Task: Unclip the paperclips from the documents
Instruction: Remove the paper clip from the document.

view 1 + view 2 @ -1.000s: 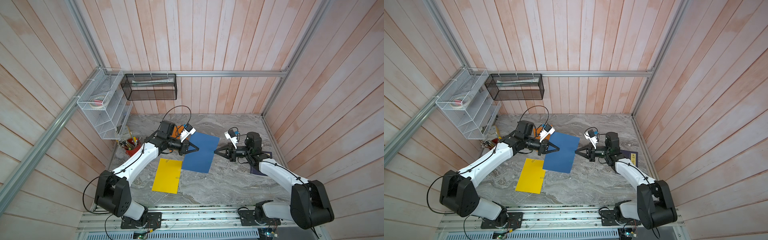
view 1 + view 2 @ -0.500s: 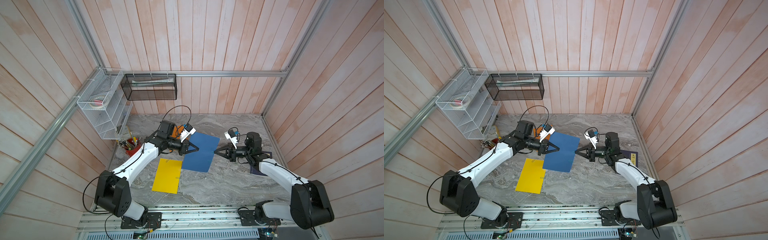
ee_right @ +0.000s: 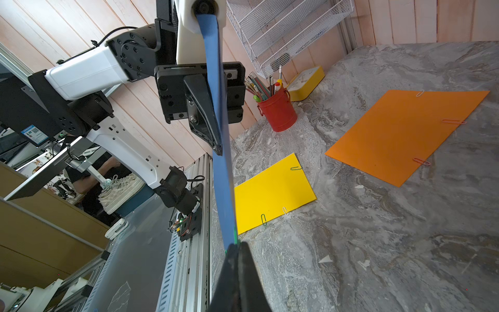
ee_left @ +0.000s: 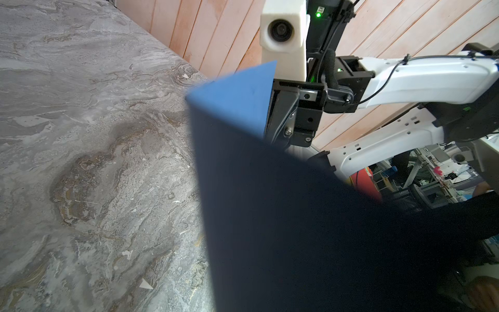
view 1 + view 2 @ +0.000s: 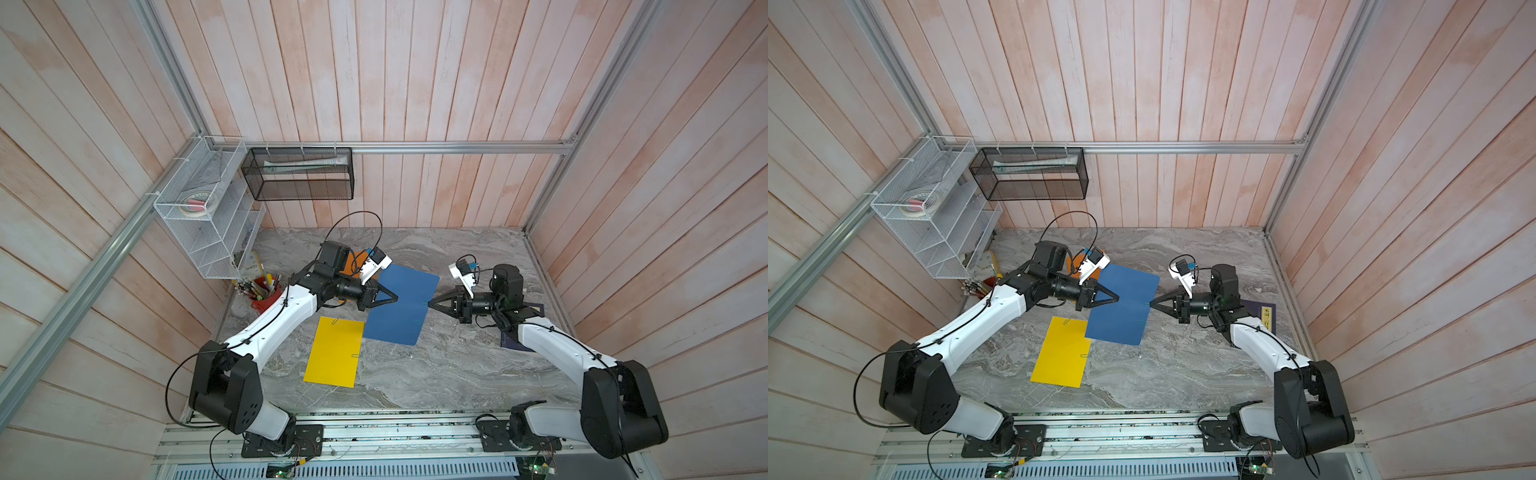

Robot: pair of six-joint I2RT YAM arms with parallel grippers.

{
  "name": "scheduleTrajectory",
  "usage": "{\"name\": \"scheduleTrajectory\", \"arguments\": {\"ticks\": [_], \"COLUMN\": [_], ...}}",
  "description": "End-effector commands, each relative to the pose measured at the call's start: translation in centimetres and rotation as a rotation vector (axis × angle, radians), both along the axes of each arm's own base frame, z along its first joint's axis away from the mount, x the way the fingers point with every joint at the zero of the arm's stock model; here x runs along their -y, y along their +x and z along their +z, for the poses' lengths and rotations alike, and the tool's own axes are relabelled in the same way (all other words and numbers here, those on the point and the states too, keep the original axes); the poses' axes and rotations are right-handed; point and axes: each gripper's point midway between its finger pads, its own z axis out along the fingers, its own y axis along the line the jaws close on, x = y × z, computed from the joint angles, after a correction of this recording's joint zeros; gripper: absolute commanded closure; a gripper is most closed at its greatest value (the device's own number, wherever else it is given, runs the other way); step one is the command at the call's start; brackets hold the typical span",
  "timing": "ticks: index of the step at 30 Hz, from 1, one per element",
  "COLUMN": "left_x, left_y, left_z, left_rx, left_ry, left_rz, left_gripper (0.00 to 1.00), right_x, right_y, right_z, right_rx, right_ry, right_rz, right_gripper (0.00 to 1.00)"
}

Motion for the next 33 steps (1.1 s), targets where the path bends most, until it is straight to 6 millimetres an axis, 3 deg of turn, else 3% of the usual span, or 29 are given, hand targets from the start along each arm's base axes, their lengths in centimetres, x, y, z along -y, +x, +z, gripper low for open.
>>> {"name": "scheduleTrajectory", "arguments": {"ticks": [1, 26, 33], "left_x": [-0.6, -0.7, -0.8], "left_y": [0.4, 0.3, 0.4], "left_z": [1.5, 1.5, 1.5], "left_rx": [0.050, 0.052, 0.054], "left_ry": [-0.010, -0.004, -0.001], "left_rz": [0.013, 0.016, 0.020], "left_gripper": [1.00, 1.00, 1.00], "right_x": [0.4, 0.6, 1.7], "right_y": [0.5, 0.6, 2.1], "right_z": [0.7, 0.7, -0.5], "right_rx": [0.022, 0.022, -0.016], "right_ry": [-0.002, -0.003, -0.044], "right_rz": [-0.021, -0.030, -0.147], "right_gripper": [0.94, 0.95, 0.95]}}
